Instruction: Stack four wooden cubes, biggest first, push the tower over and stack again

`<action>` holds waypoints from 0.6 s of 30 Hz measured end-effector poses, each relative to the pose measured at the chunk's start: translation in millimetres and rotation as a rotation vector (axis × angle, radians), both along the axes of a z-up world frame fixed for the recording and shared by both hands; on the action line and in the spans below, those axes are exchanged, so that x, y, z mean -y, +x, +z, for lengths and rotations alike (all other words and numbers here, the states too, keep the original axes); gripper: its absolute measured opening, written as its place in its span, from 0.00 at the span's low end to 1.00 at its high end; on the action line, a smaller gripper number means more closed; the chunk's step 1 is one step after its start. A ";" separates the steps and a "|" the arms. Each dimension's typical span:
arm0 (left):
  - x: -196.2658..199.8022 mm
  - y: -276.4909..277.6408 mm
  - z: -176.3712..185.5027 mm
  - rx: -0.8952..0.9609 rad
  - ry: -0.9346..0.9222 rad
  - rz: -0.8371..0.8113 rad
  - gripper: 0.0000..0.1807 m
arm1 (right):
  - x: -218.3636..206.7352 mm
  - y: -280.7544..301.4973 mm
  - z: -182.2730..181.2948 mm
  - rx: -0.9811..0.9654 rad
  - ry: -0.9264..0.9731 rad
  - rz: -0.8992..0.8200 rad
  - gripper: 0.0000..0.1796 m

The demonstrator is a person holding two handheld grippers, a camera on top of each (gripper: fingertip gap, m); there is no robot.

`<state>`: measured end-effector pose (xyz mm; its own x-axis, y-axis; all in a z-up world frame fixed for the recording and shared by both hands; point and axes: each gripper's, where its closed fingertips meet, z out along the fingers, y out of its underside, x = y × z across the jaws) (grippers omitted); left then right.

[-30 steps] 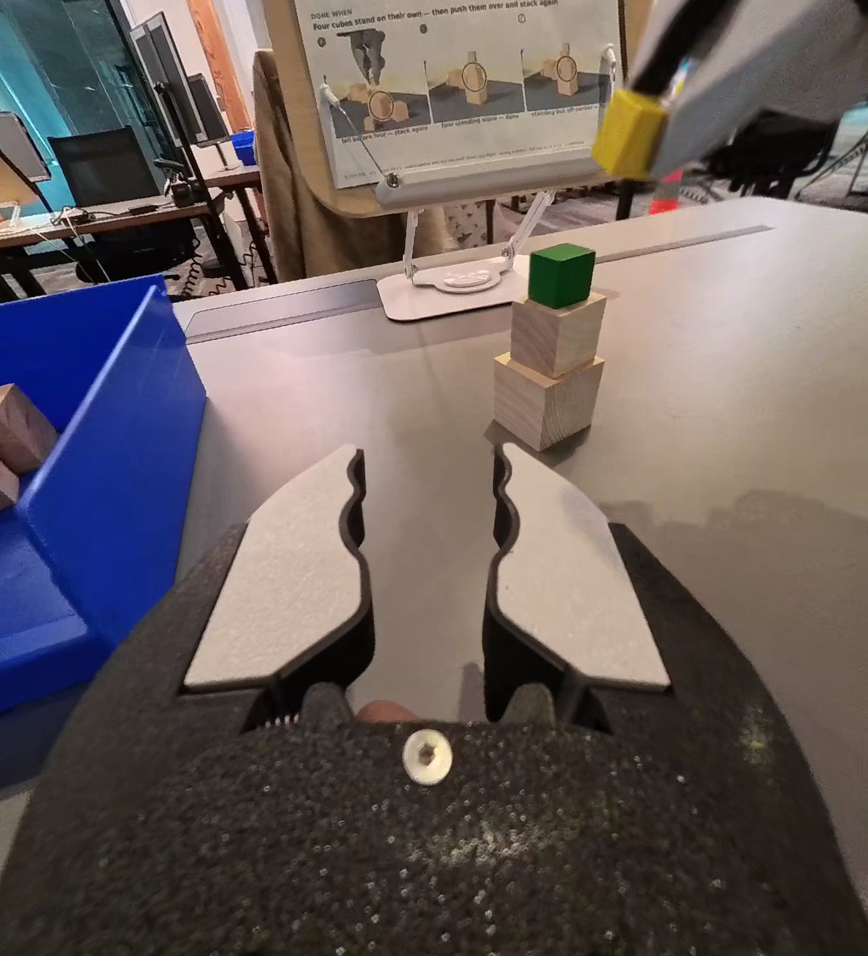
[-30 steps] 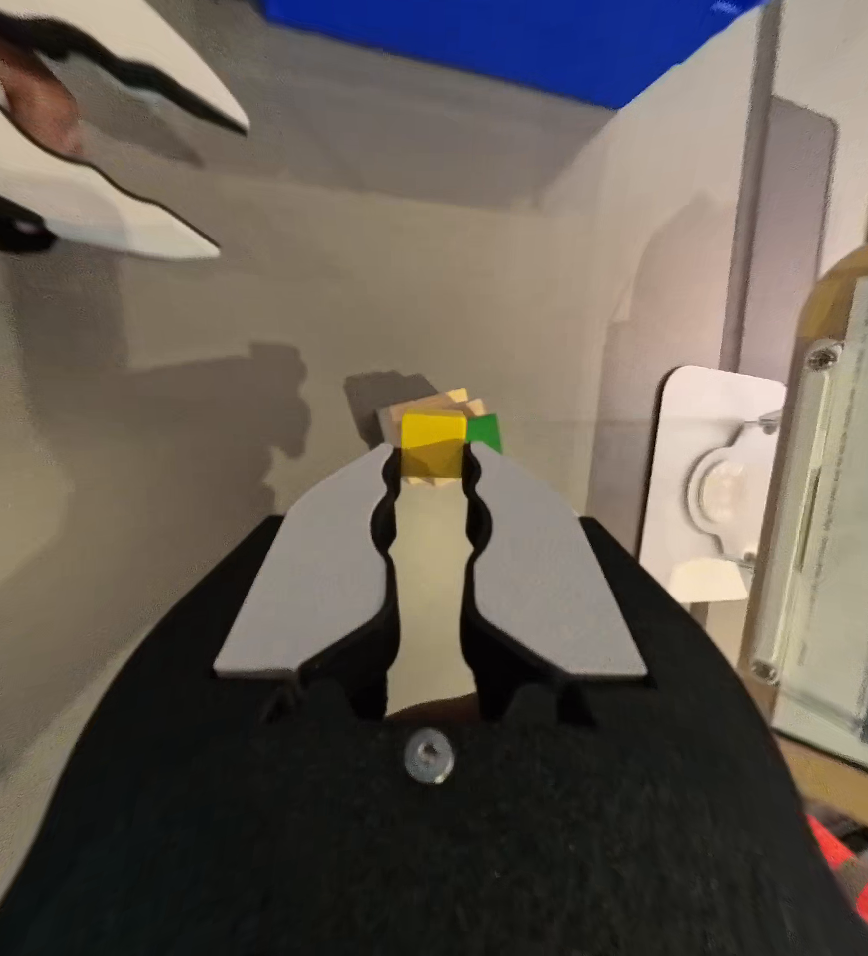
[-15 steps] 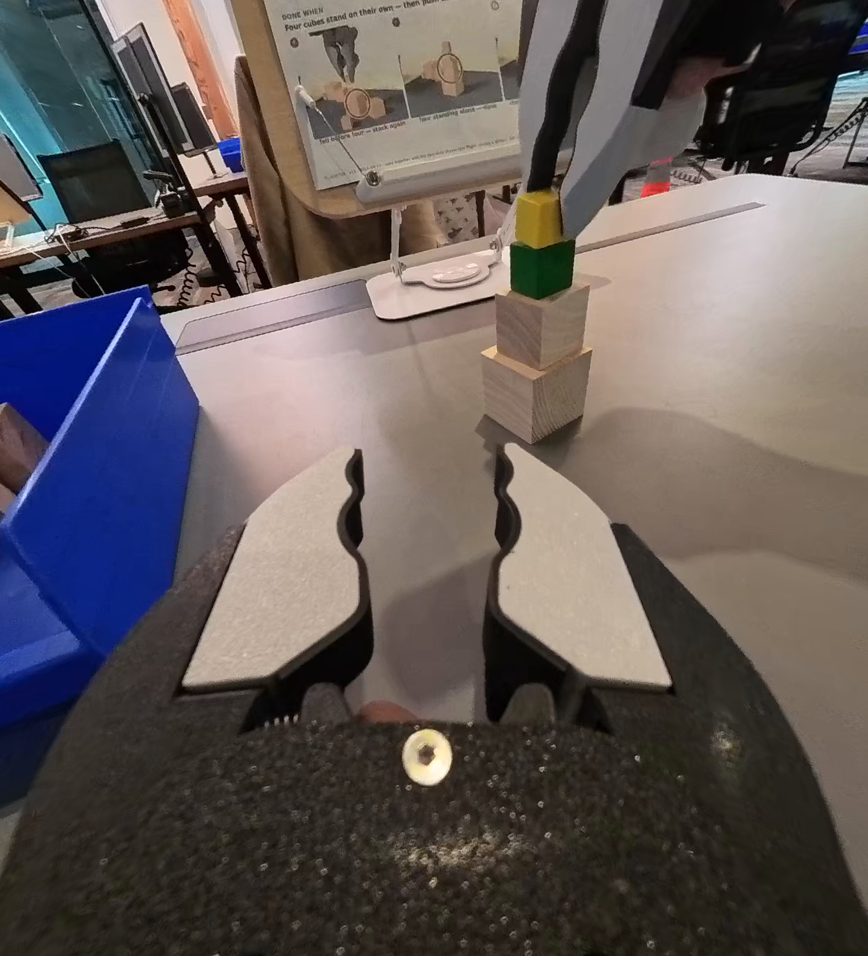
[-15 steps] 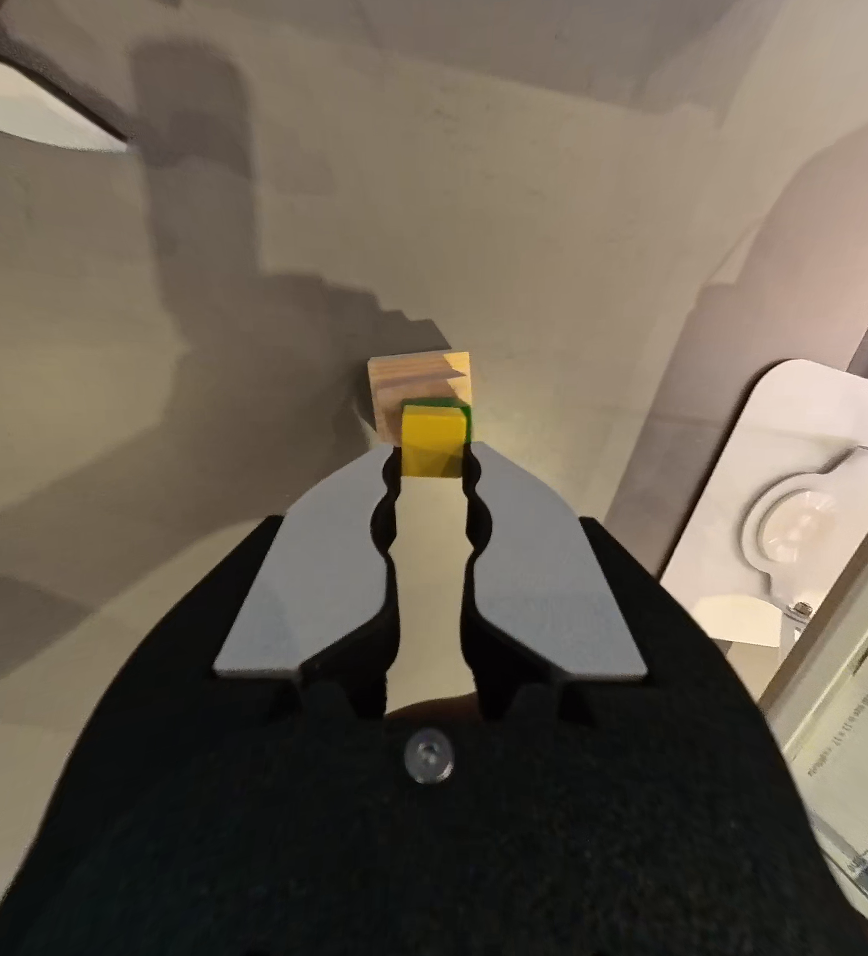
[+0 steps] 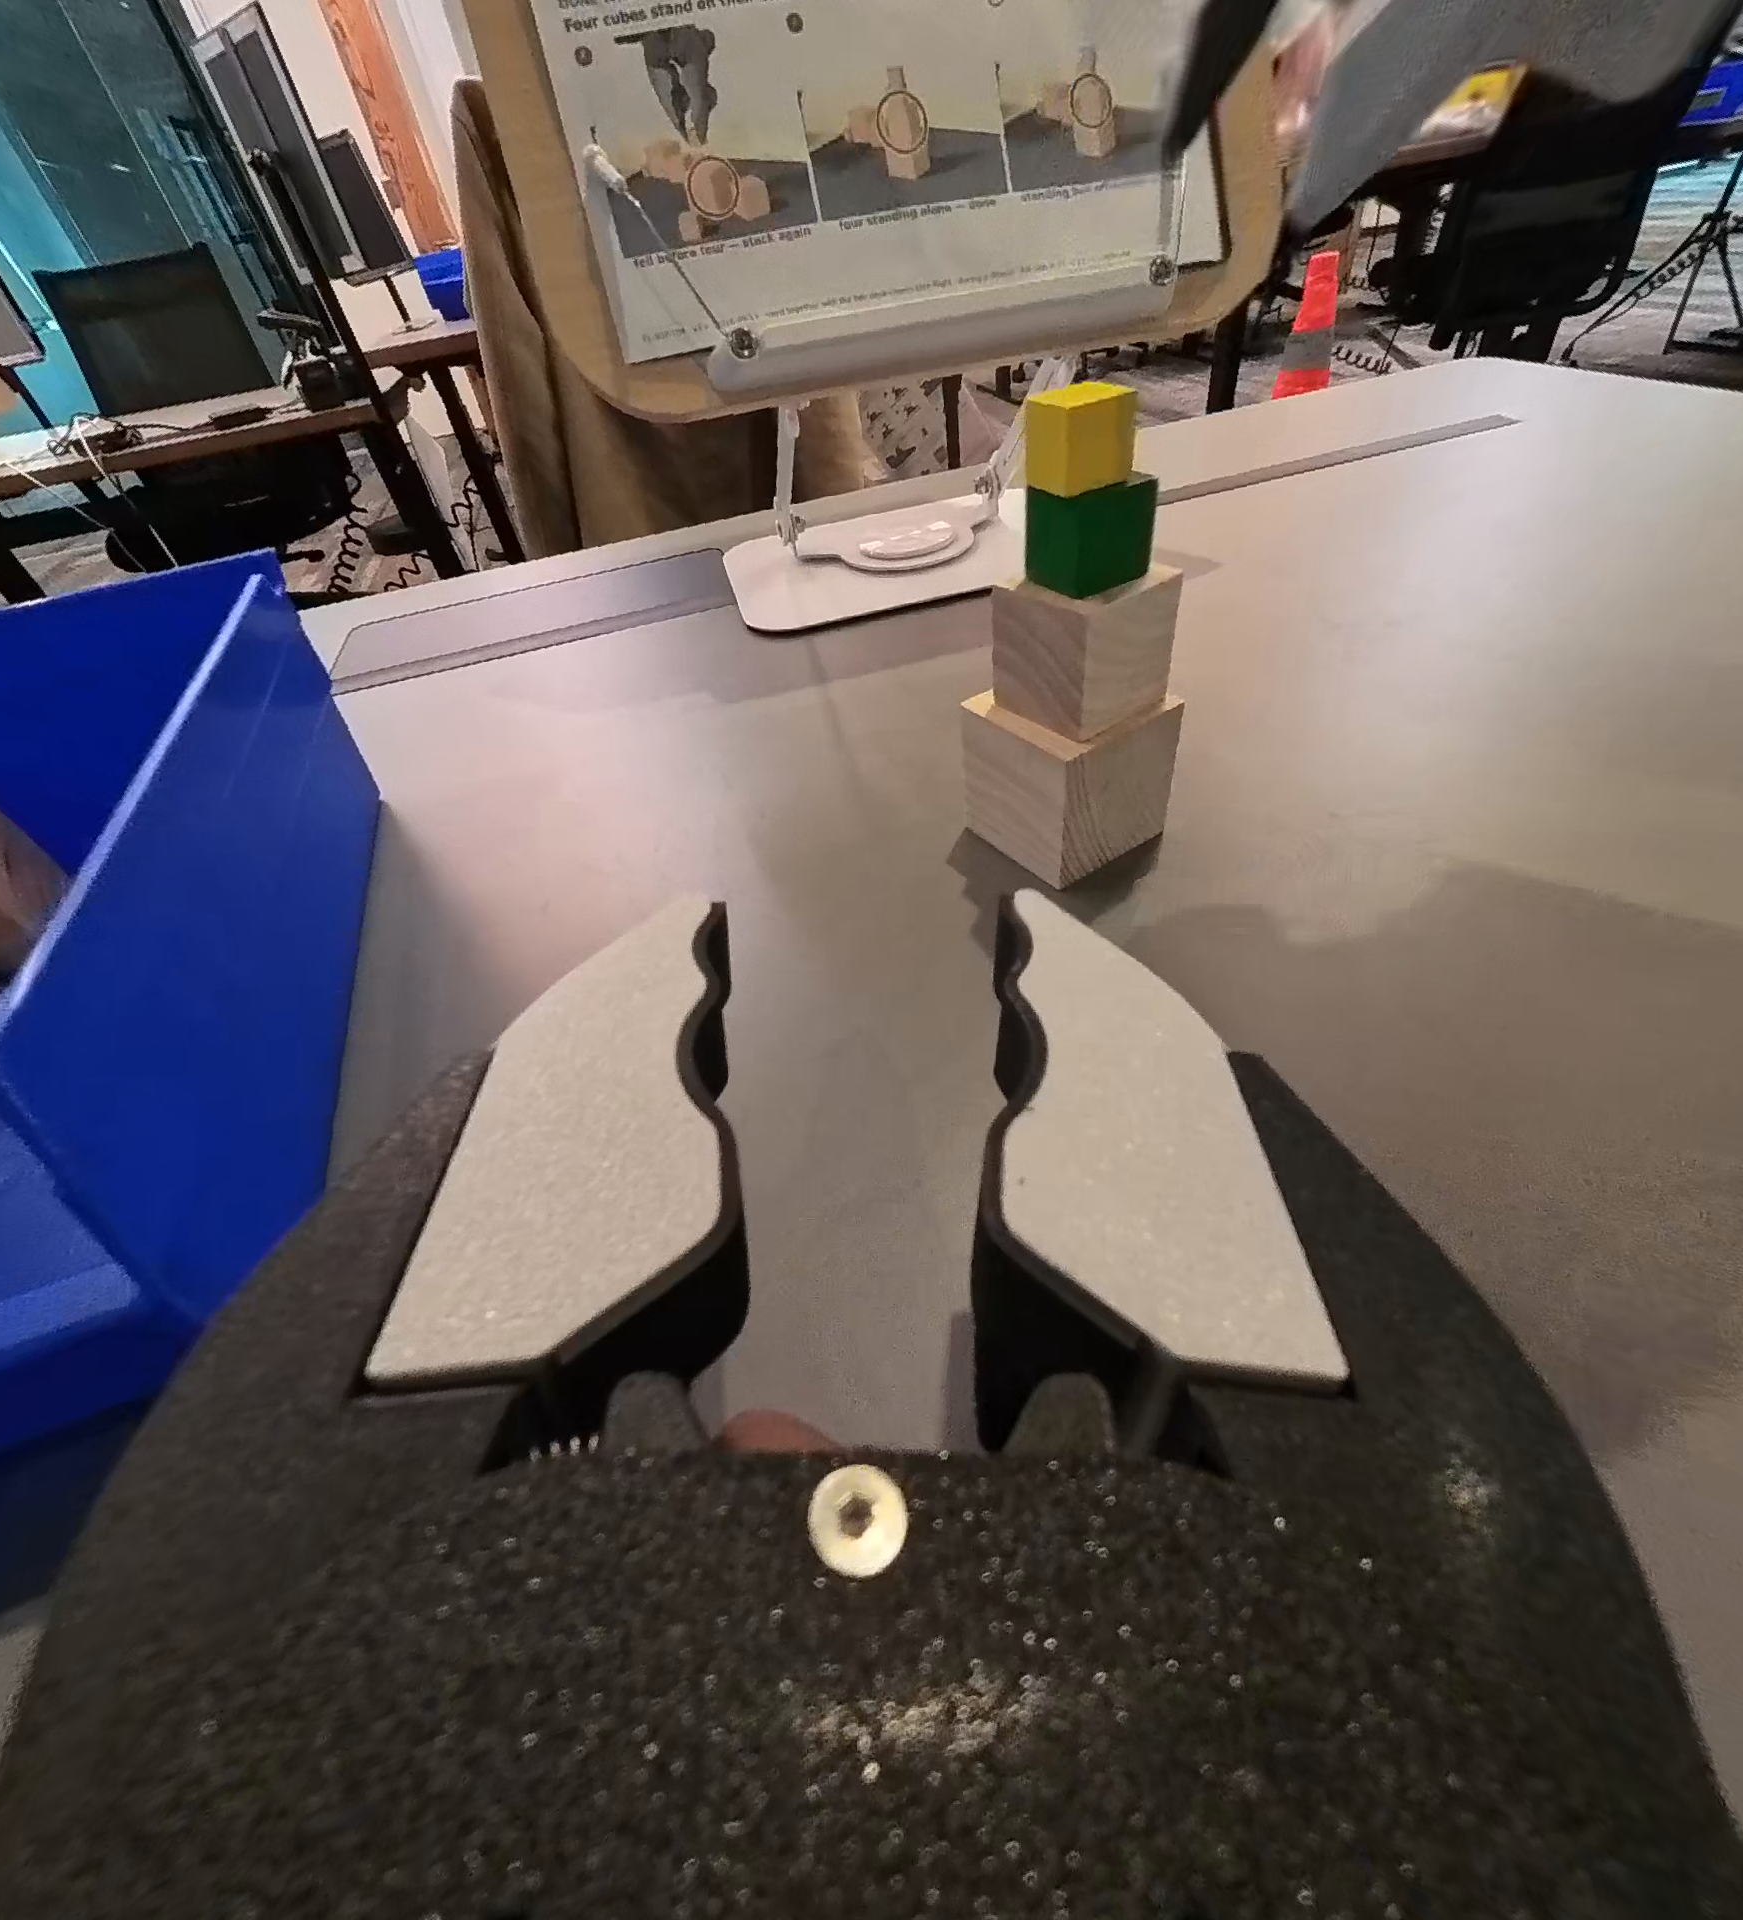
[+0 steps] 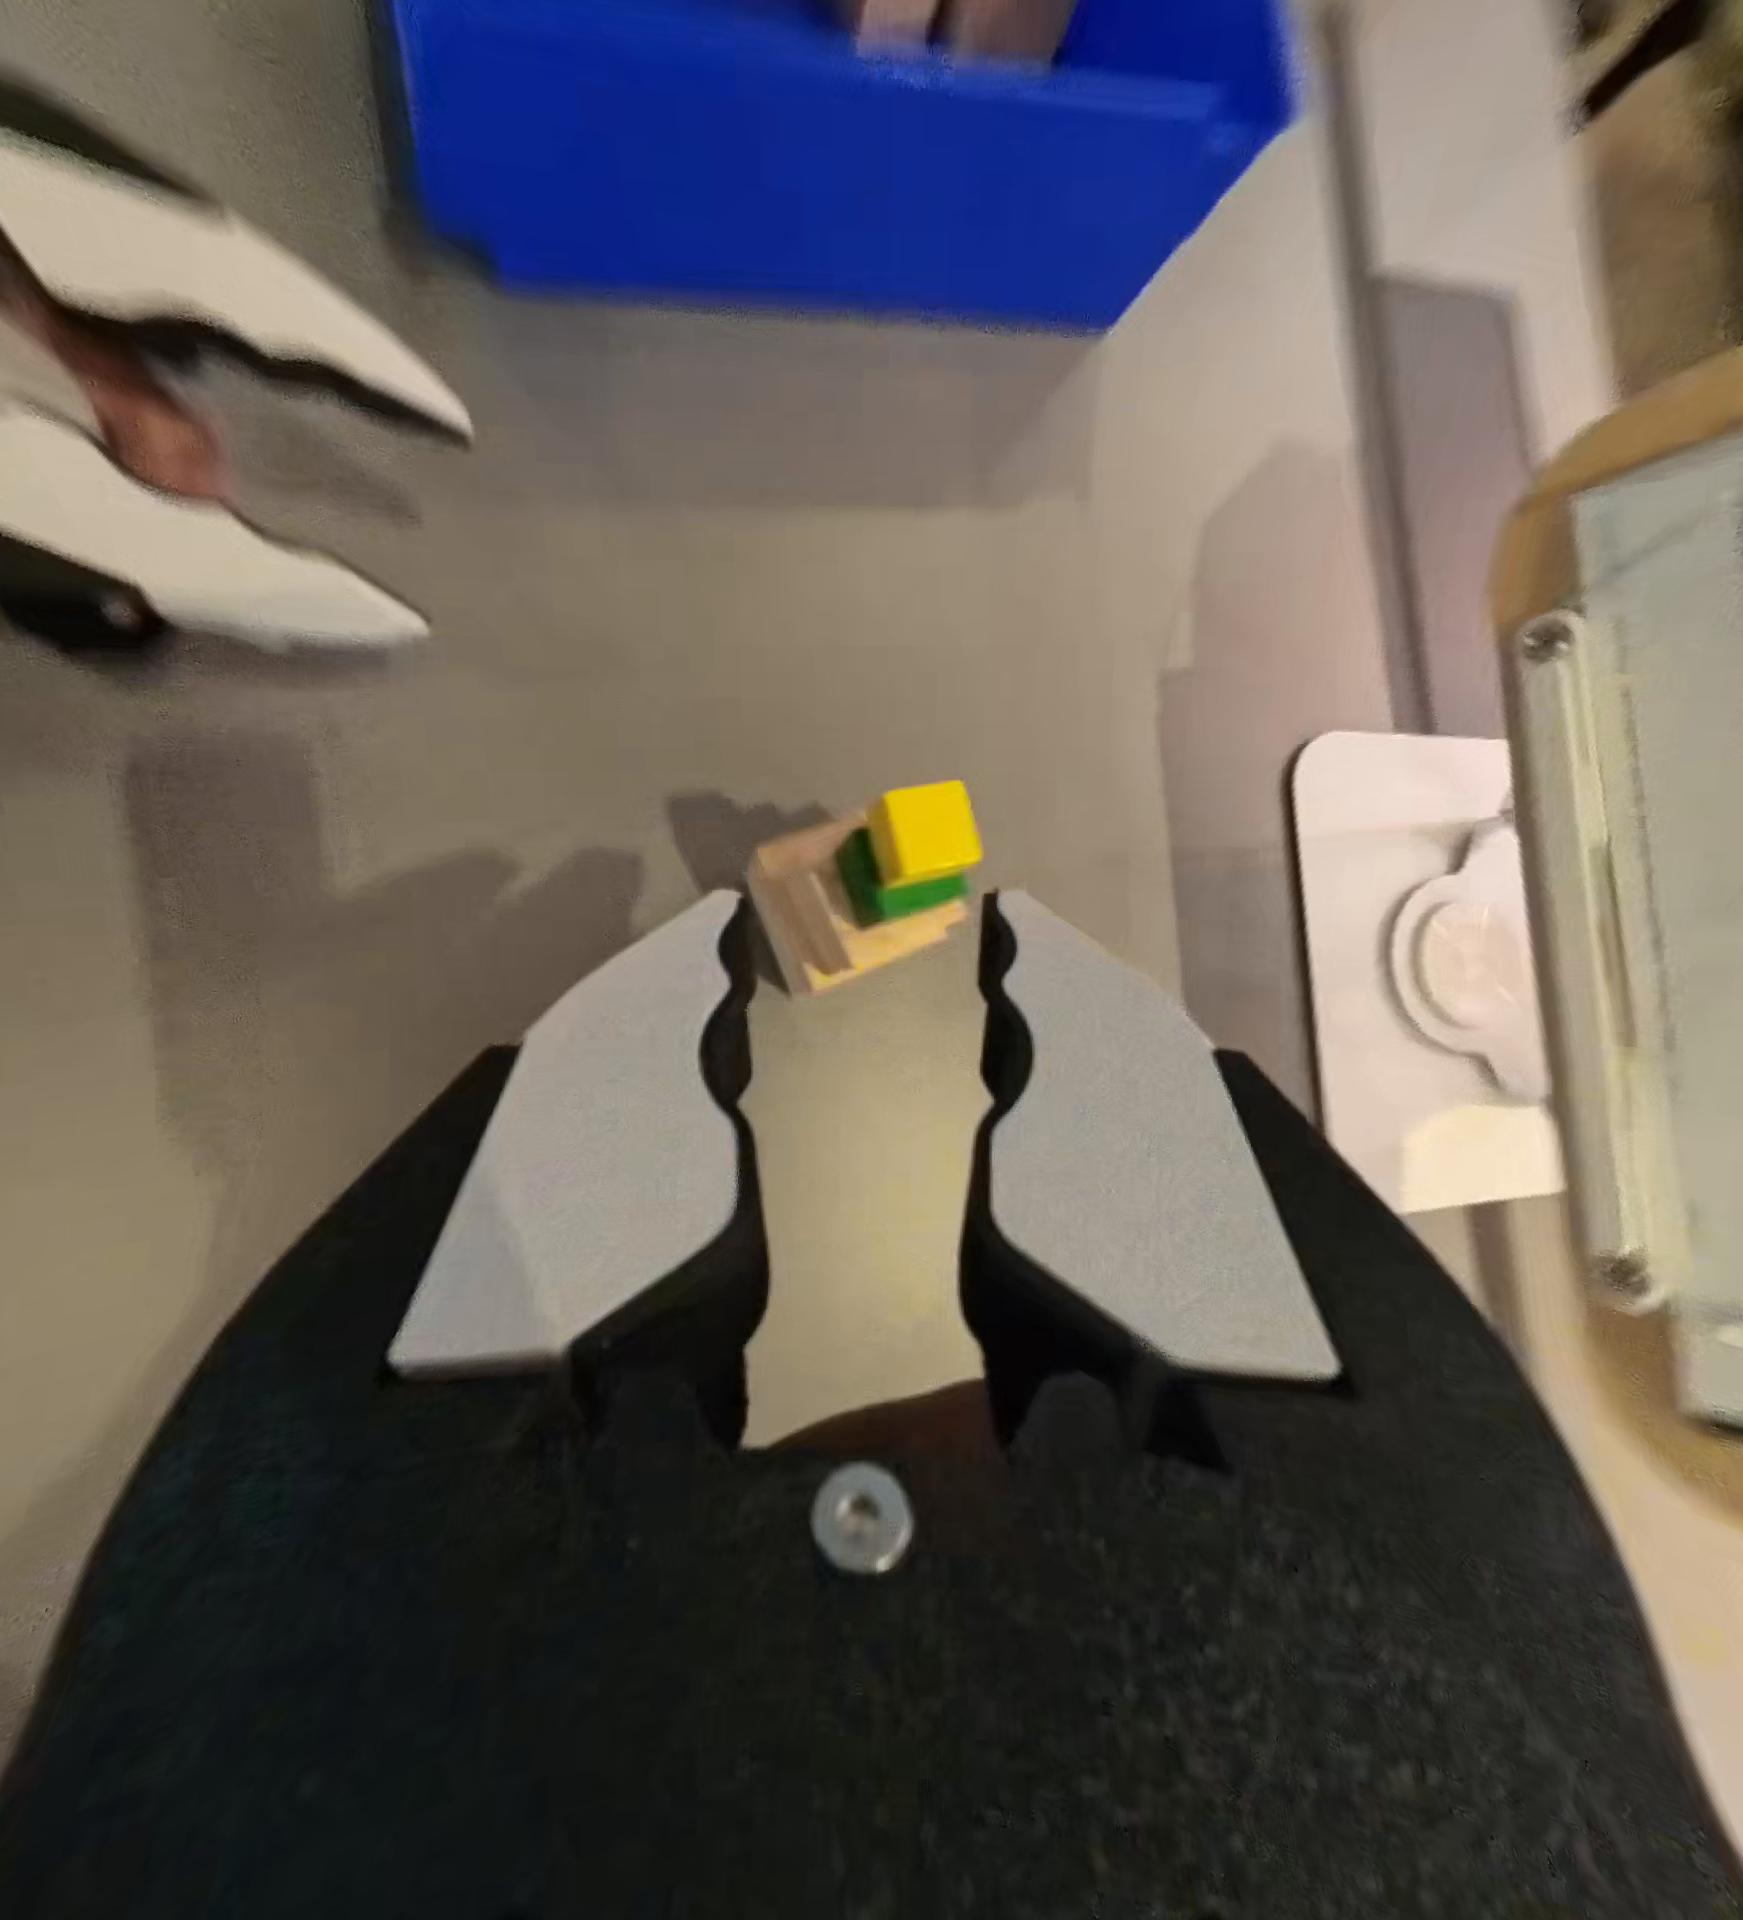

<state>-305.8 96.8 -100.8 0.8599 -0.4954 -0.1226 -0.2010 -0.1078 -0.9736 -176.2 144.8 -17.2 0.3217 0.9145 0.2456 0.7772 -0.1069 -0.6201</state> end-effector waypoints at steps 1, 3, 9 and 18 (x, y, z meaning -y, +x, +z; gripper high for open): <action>-0.4 -0.7 -0.8 -0.001 -0.006 0.003 0.27 | 13.6 2.7 -2.0 -0.104 0.034 -0.053 0.22; -1.8 -2.6 -2.6 -0.004 -0.019 0.012 0.27 | 33.6 22.1 -23.2 -0.259 0.128 -0.238 0.19; -9.5 -4.8 -13.9 -0.015 -0.109 0.027 0.26 | 80.1 75.7 -103.2 -0.469 0.139 -0.603 0.20; -12.4 -1.7 -22.3 -0.076 -0.139 0.038 0.25 | 95.7 81.4 -116.6 -0.490 0.111 -0.654 0.19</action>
<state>-307.5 109.2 -123.1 0.8695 -0.4791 -0.1204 -0.2662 -0.2491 -0.9312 -94.8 49.1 -133.8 0.8749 0.4839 0.0171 0.2180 -0.3620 -0.9063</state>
